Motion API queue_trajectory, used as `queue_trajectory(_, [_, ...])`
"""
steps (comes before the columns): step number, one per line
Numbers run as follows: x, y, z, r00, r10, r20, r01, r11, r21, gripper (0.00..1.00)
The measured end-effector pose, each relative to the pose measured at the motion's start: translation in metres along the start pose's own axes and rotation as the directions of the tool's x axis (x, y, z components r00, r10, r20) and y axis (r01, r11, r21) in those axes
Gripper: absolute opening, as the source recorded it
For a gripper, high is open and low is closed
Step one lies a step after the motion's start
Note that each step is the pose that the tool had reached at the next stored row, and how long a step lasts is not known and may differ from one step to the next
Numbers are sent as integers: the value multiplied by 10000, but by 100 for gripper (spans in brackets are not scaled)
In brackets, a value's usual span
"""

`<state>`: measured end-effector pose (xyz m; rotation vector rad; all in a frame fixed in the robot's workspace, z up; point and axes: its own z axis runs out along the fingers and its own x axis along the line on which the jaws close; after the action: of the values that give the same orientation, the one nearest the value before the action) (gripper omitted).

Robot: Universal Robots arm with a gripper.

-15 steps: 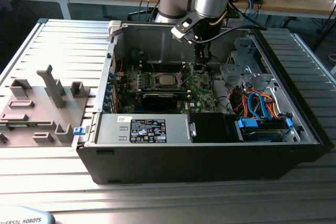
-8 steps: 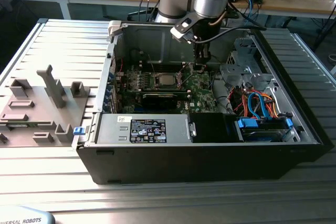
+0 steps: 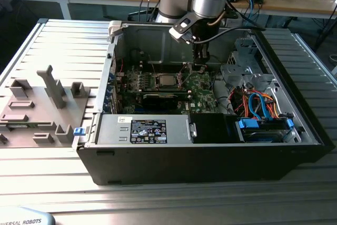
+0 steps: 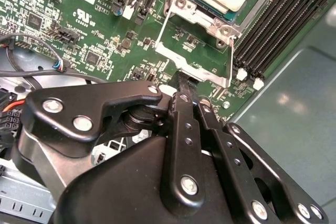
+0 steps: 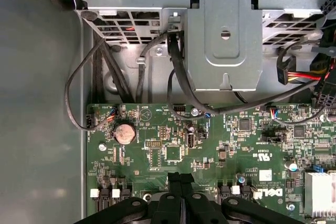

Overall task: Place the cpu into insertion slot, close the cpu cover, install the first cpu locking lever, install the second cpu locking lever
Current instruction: 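Close the cpu cover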

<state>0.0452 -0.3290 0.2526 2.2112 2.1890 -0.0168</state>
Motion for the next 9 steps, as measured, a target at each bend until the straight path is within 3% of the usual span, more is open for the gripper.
queue_trajectory(4, [0,-6,0,10000,1,0,-1,10000,0,11])
queue_trajectory(9, [0,-66,-1,10000,0,0,0,10000,0,11])
